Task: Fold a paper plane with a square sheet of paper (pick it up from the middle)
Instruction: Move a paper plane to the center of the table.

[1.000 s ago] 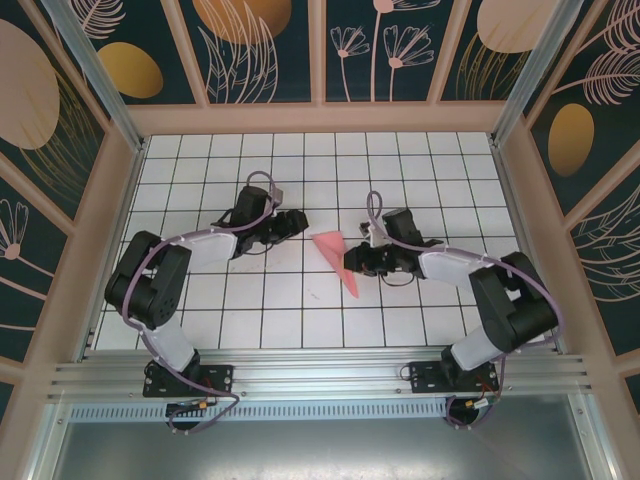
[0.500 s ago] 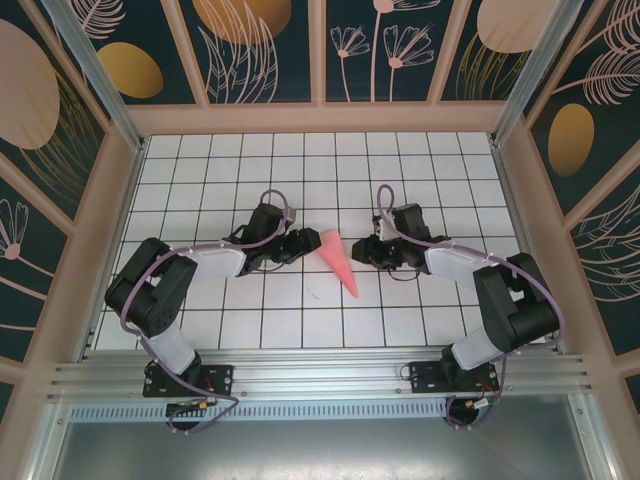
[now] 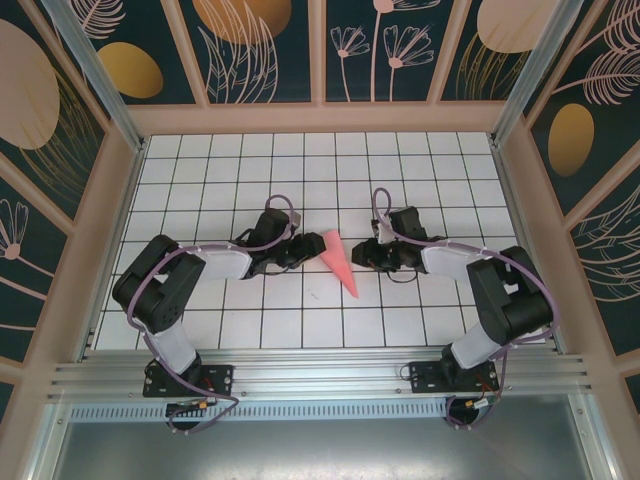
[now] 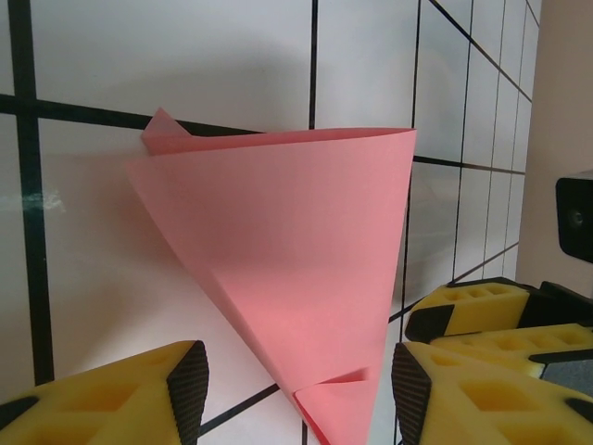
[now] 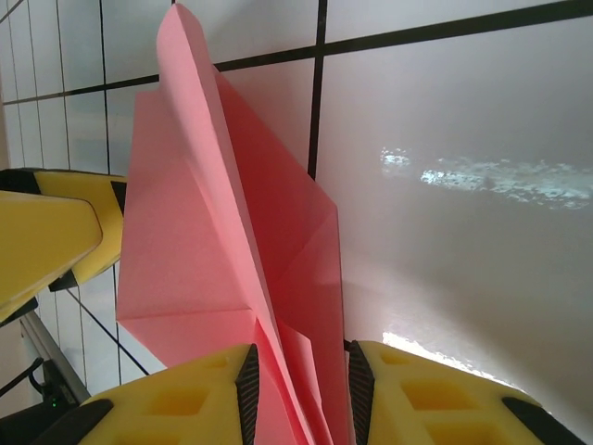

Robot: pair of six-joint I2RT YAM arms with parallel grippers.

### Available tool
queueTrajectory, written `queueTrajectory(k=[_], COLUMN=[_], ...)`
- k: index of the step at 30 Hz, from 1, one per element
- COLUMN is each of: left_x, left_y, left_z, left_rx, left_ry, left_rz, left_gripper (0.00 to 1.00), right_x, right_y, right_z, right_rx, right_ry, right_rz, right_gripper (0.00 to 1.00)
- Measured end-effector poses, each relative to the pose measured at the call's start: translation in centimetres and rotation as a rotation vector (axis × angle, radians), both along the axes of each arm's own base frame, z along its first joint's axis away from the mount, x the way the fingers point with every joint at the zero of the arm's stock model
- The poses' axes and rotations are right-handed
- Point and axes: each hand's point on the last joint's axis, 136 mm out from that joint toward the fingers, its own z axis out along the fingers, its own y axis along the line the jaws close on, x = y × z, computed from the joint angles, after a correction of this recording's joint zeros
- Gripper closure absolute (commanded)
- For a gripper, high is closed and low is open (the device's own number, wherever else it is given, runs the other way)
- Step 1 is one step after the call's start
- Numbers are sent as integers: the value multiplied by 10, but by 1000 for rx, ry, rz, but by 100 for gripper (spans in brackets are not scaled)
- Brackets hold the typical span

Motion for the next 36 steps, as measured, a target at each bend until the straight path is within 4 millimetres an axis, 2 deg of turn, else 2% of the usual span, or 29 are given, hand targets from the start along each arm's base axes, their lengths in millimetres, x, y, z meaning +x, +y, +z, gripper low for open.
queueTrajectory(k=[7, 13, 18, 27, 31, 36], left_x=[-2, -6, -10, -11, -12, -13], left_y=[1, -4, -6, -7, -6, -5], left_z=[-5, -5, -15, -16, -17, -19], left_rx=[20, 18, 30, 30, 36, 47], left_ry=[4, 13, 35, 43, 41, 41], left_rz=[22, 18, 12, 12, 7, -1], left_gripper=[42, 42, 45, 70, 77, 85], right_x=[6, 1, 0, -10, -14, -12], right_y=[-3, -5, -4, 8, 12, 14], right_z=[10, 5, 5, -7, -16, -14], right_rx=[-13, -21, -14, -11, -23, -21], right_ry=[-57, -48, -48, -11, 14, 2], right_rz=[-11, -7, -1, 45, 63, 69], right_gripper=[67, 67, 67, 66, 66, 67])
